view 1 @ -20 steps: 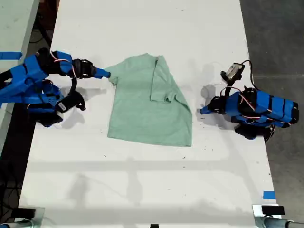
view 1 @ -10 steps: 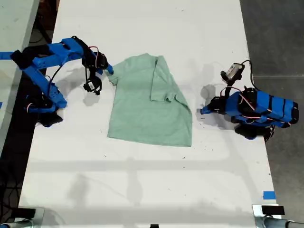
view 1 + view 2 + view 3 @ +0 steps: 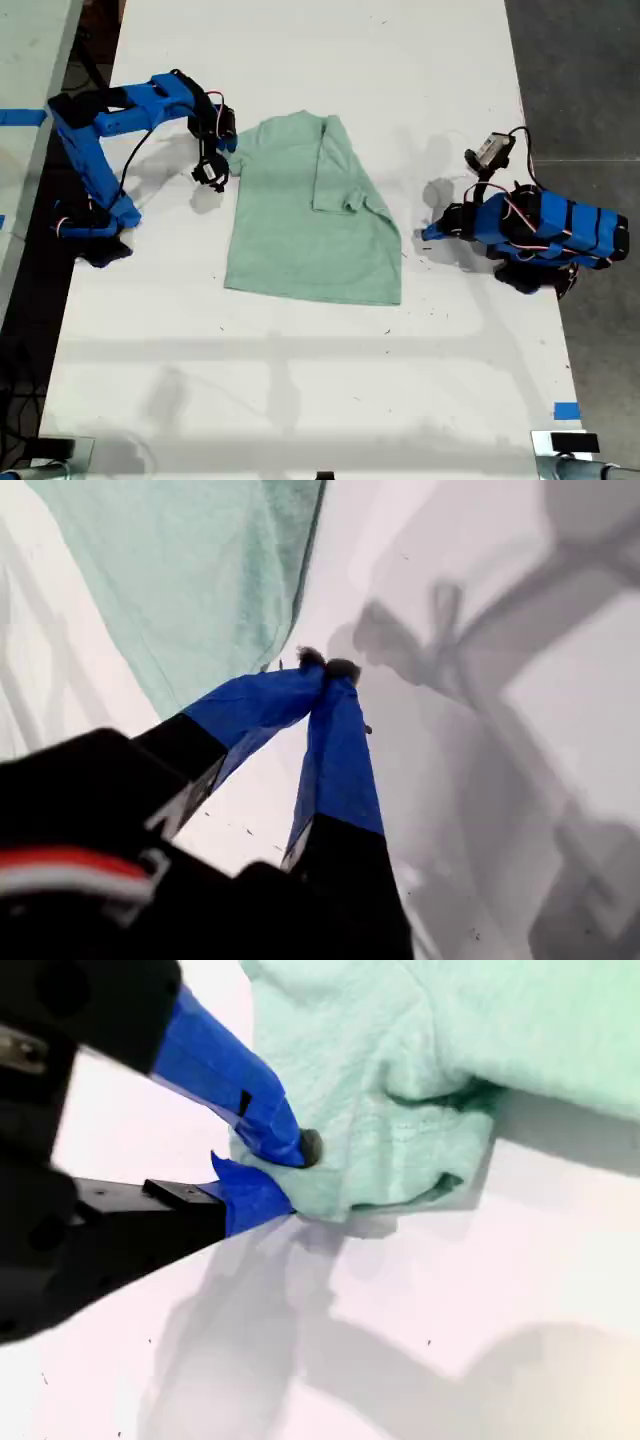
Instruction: Fold t shirt
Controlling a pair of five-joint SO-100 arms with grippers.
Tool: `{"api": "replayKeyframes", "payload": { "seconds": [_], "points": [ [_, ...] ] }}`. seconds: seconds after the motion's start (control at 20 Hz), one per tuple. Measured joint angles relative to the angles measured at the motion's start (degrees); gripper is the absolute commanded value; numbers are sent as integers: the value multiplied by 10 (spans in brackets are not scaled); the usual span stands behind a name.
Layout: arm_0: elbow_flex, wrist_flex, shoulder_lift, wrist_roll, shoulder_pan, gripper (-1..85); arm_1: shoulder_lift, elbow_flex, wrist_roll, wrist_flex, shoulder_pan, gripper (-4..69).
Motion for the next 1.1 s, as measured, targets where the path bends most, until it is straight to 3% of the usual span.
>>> {"api": "replayKeyframes", "payload": {
  "seconds": [0.25, 0.35, 0.6, 0.65, 0.7, 0.9, 1.1],
  "points": [
    [-165, 114, 13, -53, 136, -1, 0, 0, 2, 0, 0, -2],
    [-259, 125, -22, -98, 214, -1, 0, 0, 2, 0, 0, -2],
    [-461, 123, -214, -197, 356, 198, 0, 0, 2, 0, 0, -2],
    [-465, 125, -227, -205, 355, 169, 0, 0, 2, 0, 0, -2],
    [-468, 128, -229, -207, 348, -1, 0, 0, 2, 0, 0, -2],
    [-439, 187, -136, -207, 334, -1, 0, 0, 2, 0, 0, -2],
    [-257, 156, 182, -206, 314, -1, 0, 0, 2, 0, 0, -2]
  ]
}}
